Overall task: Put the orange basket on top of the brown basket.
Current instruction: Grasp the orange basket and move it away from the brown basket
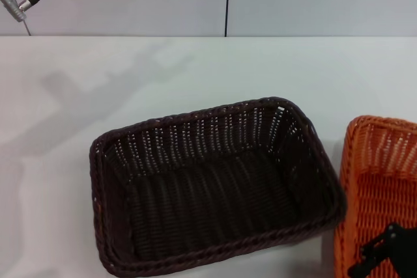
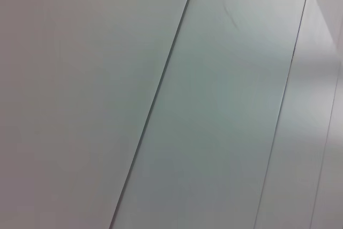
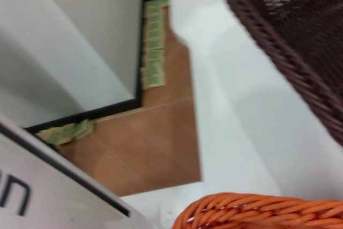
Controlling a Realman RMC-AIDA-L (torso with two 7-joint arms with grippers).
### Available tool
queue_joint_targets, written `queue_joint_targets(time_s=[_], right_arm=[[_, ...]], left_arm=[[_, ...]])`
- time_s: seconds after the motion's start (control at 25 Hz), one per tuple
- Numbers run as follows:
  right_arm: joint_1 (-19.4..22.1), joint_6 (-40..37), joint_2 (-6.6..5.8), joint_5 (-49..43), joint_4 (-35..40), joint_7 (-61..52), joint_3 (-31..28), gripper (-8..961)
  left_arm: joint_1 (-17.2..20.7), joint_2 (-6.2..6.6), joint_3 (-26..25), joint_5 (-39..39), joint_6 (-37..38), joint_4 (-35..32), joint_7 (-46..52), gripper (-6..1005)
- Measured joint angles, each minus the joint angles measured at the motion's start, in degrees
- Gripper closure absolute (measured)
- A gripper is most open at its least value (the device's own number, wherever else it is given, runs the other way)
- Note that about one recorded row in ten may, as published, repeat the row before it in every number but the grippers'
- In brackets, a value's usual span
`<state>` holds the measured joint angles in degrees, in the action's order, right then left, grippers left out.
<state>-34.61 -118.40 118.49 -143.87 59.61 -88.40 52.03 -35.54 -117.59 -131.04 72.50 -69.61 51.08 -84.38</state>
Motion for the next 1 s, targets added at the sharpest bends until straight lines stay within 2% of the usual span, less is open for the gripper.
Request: queue_joint_targets(time_s=[0.16, 0.2, 0.24, 0.28, 0.4, 0.44, 0.48, 0.52, 0.6, 0.64, 0.68, 0.84, 1.0], right_arm=[[-0.1, -1.2, -0.29, 0.8, 0.8, -0.1, -1.6, 264], [-0.1, -1.5, -0.59, 0.8, 1.5, -0.1, -3.0, 264], [-0.2, -1.7, -1.77, 0.9, 3.7, -0.1, -6.8, 264], [-0.2, -1.7, -1.77, 0.9, 3.7, -0.1, -6.8, 264], [-1.3, -0.9, -4.91, 1.2, 6.4, -0.1, -14.5, 264], [-2.7, 0.8, -8.08, 2.1, 6.0, -0.1, -19.0, 264], [-2.7, 0.8, -8.08, 2.1, 6.0, -0.1, -19.0, 264], [-3.4, 2.1, -9.74, 2.7, 5.3, -0.1, -20.9, 264], [-4.2, 5.6, -12.02, 3.4, 3.9, -0.1, -22.8, 264], [-4.5, 10.2, -13.55, 3.5, 3.0, -0.1, -23.4, 264], [-4.5, 10.2, -13.55, 3.5, 3.0, -0.1, -23.4, 264], [-4.9, 17.2, -15.07, 2.3, 0.0, -0.1, -21.8, 264], [-4.9, 23.0, -14.58, -1.5, -2.1, 0.4, -17.6, 264]], left_arm=[[0.0, 0.00, 0.0, 0.0, 0.0, -0.2, 0.1, 162], [0.0, 0.00, 0.0, 0.0, 0.0, -0.2, 0.1, 162], [0.0, 0.00, 0.0, 0.0, 0.0, -0.2, 0.1, 162], [0.0, 0.00, 0.0, 0.0, 0.0, -0.2, 0.1, 162], [0.1, 0.00, 0.0, 0.0, 0.0, -0.4, 0.0, 162], [0.1, 0.00, 0.0, 0.0, 0.0, -0.5, 0.0, 162], [0.1, 0.00, 0.0, 0.0, 0.0, -0.5, 0.0, 162], [-0.1, 0.00, 0.0, 0.0, 0.0, -0.6, -0.2, 162], [-0.3, 0.00, 0.0, 0.0, 0.0, -0.7, -0.2, 162], [-0.4, 0.00, 0.1, 0.0, 0.1, -0.9, -0.3, 162], [-0.4, 0.00, 0.1, 0.0, 0.1, -0.9, -0.3, 162], [-0.6, -0.06, 0.4, 0.0, 0.1, -1.3, -0.3, 162], [-0.4, -0.12, 0.4, 0.0, 0.1, -2.3, -0.2, 162]])
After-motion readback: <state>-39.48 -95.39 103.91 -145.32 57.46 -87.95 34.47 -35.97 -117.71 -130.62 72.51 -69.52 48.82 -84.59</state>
